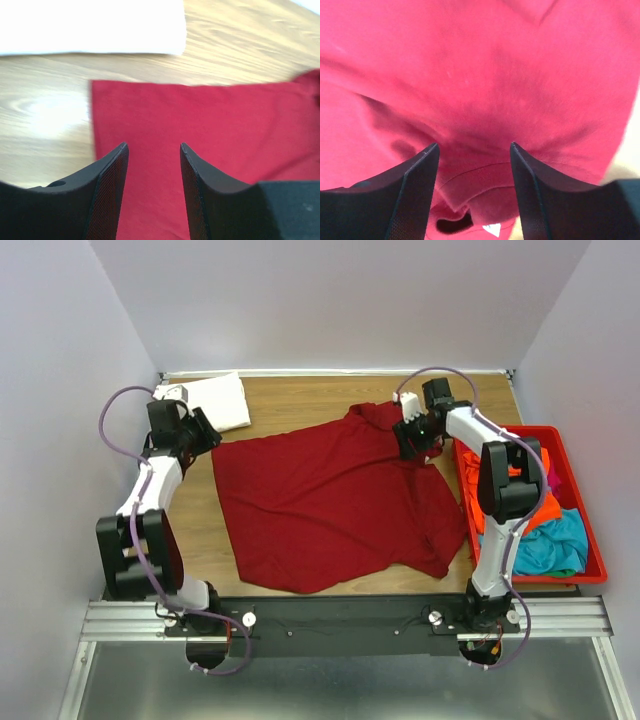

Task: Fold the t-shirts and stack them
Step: Flatten the tshirt out

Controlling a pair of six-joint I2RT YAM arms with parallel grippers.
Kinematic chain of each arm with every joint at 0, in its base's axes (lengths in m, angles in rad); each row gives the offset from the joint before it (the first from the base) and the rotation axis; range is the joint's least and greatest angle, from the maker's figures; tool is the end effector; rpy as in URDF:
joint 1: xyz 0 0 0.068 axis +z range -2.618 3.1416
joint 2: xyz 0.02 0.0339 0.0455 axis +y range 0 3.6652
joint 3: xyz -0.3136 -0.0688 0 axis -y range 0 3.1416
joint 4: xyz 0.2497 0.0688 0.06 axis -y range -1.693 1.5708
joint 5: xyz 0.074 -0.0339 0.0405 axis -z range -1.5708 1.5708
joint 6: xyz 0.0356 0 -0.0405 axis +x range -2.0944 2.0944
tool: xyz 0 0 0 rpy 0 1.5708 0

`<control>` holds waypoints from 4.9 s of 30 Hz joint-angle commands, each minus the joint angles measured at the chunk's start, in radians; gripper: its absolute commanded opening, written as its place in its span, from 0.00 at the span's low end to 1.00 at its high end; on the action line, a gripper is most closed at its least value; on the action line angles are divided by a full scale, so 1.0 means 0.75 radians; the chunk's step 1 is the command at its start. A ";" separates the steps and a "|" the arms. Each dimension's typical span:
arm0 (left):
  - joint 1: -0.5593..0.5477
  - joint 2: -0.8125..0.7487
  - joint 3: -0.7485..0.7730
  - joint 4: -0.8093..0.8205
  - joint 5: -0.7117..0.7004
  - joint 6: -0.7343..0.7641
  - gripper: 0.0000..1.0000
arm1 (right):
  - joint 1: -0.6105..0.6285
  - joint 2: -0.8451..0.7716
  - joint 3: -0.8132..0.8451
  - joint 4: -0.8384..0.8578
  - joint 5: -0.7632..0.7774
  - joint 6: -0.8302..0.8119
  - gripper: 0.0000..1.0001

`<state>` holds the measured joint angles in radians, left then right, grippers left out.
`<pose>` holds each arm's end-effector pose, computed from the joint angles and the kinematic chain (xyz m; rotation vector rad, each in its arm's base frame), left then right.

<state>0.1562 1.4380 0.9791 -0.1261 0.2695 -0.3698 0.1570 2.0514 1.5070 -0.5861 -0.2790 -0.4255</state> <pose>0.3168 0.0403 0.3077 -0.4087 2.1217 -0.4139 0.4486 0.0809 0.2157 -0.8424 2.5195 0.2899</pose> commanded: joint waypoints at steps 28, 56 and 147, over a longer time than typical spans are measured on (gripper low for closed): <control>-0.014 0.793 0.529 -0.306 -0.265 0.147 0.44 | -0.007 0.028 0.185 -0.043 -0.336 -0.065 0.67; -0.045 0.447 0.225 -0.116 -0.300 0.188 0.00 | 0.012 0.220 0.416 -0.047 -0.219 -0.737 0.61; -0.030 0.367 0.175 -0.059 -0.153 0.227 0.00 | 0.406 0.232 0.388 -0.108 -0.051 -0.257 0.44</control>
<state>0.1295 1.7332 1.1141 -0.1818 0.1295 -0.2092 0.4629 2.2421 1.8133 -0.6331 -0.3103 -0.6029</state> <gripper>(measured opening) 0.008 0.417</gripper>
